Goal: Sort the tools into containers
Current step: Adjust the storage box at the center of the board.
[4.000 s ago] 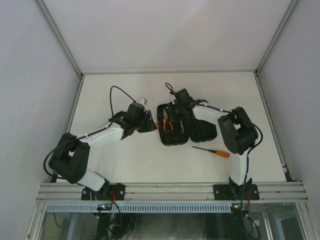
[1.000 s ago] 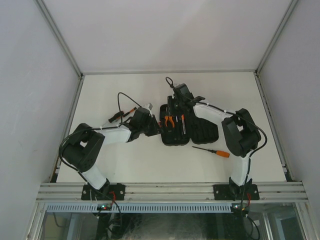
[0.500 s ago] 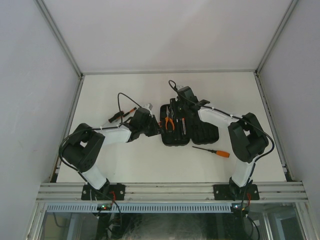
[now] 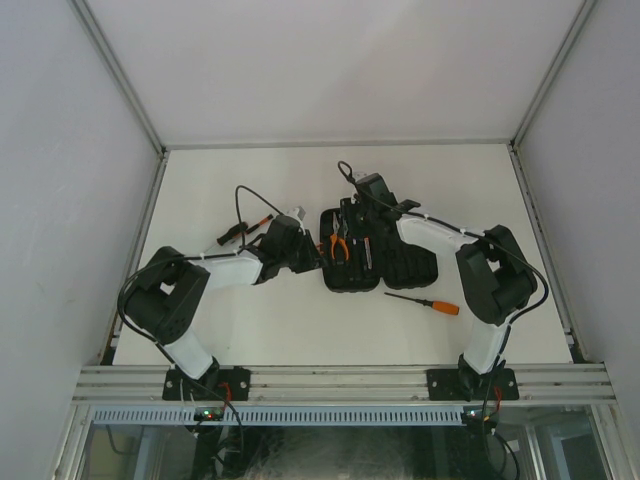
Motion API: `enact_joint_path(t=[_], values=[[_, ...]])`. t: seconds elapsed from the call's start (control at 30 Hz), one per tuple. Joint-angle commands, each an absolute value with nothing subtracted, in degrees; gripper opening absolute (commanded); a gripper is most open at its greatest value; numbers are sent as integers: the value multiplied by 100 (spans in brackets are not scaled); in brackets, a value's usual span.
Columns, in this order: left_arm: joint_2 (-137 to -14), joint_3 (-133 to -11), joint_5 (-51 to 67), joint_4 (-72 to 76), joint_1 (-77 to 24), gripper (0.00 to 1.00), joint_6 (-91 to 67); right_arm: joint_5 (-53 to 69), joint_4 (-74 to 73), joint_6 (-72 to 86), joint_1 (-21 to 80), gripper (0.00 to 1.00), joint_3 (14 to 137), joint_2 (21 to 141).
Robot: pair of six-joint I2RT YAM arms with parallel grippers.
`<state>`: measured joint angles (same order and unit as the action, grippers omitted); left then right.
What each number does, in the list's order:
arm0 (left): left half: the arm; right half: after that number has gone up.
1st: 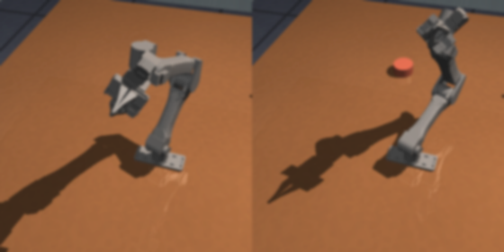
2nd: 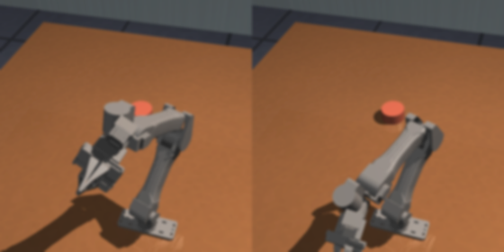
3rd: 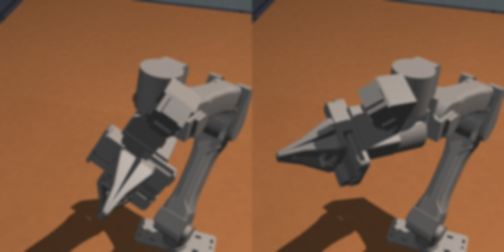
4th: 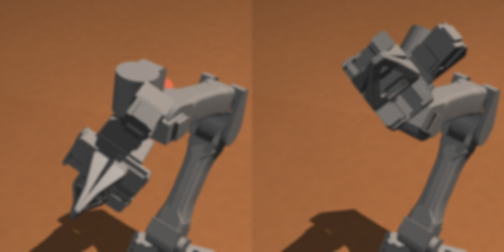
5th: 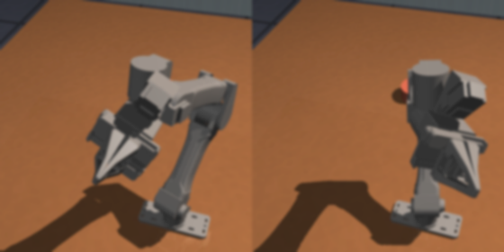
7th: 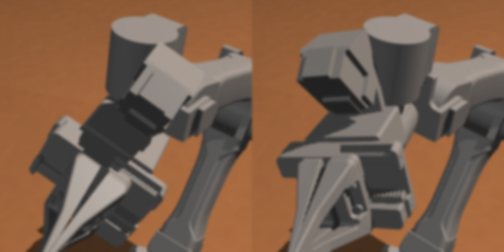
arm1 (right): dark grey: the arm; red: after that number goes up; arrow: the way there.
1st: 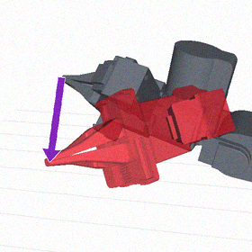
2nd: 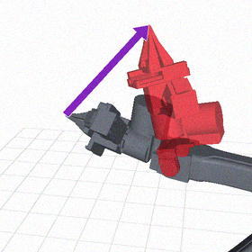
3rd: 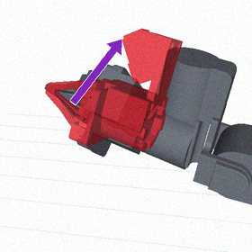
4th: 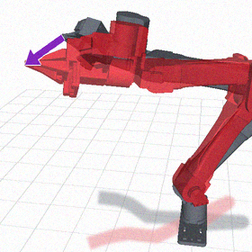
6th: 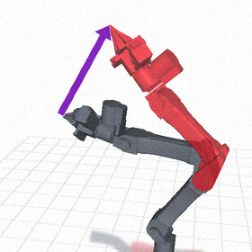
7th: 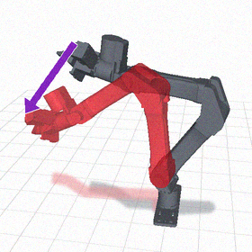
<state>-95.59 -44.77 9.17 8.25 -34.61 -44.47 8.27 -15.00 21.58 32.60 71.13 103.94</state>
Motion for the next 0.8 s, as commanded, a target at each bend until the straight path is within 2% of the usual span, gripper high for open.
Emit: enact_joint_path(t=[0.0, 0.57, 0.77], values=[[-9447, -4359, 1135, 475, -3568, 4, -4353, 853, -1340, 2114, 3222, 36, 7110, 10391], [-9235, -4497, 1450, 464, -3898, 17, -4190, 667, -1295, 2239, 3156, 37, 6907, 10110], [-8958, -4422, 1247, 404, -3920, 28, -4143, 598, -1173, 2314, 3121, 39, 6759, 9940]])
